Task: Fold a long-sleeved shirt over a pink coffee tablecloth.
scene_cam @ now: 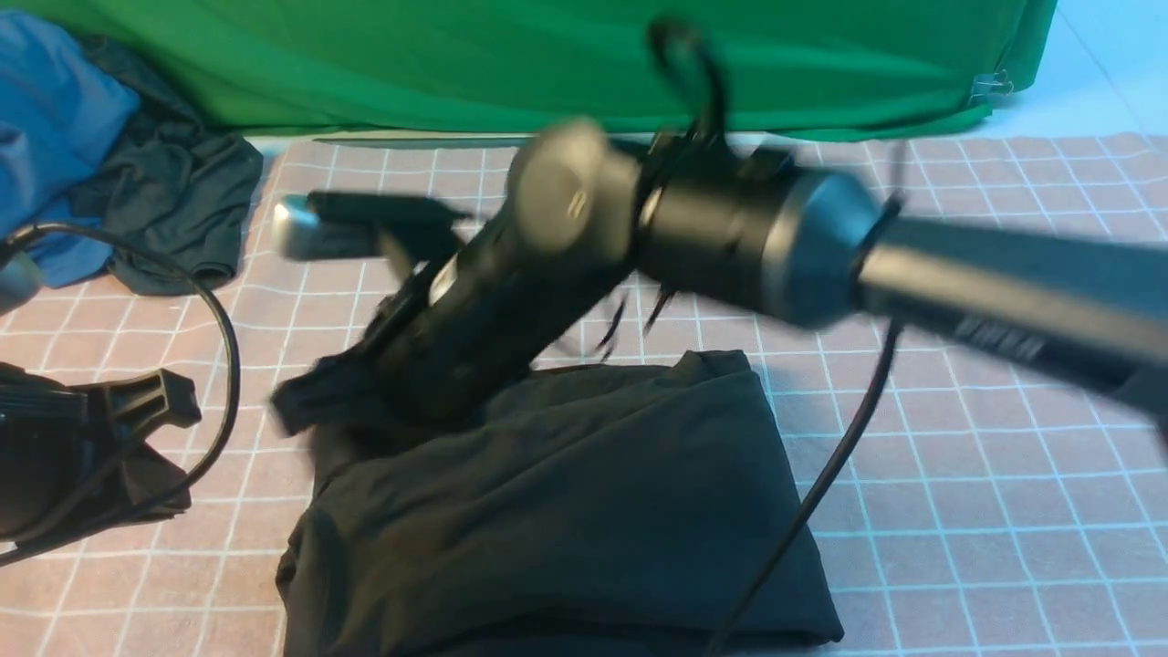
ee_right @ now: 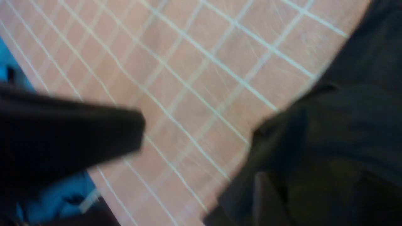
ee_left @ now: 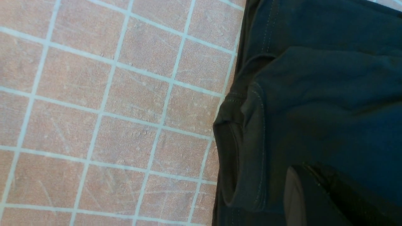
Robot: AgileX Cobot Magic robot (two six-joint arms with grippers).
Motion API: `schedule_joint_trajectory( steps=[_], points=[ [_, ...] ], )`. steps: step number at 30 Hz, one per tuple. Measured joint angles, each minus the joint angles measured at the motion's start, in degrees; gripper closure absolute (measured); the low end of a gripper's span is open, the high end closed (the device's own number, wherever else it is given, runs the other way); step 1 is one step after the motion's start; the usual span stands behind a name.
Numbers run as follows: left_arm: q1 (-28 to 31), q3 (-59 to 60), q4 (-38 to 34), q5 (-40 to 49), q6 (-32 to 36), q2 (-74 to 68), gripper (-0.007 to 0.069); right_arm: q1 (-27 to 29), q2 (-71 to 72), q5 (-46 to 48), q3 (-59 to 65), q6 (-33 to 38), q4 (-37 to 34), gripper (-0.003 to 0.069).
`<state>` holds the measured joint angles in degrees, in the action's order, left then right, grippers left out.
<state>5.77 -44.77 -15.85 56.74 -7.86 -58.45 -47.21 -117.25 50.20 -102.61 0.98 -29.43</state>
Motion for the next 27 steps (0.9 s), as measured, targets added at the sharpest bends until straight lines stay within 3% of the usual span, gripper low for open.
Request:
schedule_joint_trajectory(
  steps=[3,6,12,17,20,27],
  points=[
    [0.0,0.0,-1.2,0.0,0.4,0.0,0.061,2.8,2.0,12.4,-3.6,0.8,8.9,0.0546],
    [0.0,0.0,-6.6,-1.4,3.5,-0.4,0.061,5.6,5.3,17.7,-4.5,0.7,17.9,0.0615],
    [-4.1,0.0,-18.0,-3.4,9.6,-5.0,0.061,9.2,12.4,18.8,2.1,0.8,21.0,0.0619],
    [-18.0,0.0,-15.9,-11.9,4.8,-12.9,0.061,10.5,14.6,18.0,16.5,0.8,21.1,0.062],
    [-22.6,0.0,-15.9,-15.6,3.3,-17.7,0.061,10.5,14.6,14.2,21.5,0.8,19.0,0.062],
    [-26.4,-0.1,-15.6,-19.8,3.1,-30.0,0.061,10.5,12.3,6.8,31.5,0.8,16.4,0.062]
  ],
)
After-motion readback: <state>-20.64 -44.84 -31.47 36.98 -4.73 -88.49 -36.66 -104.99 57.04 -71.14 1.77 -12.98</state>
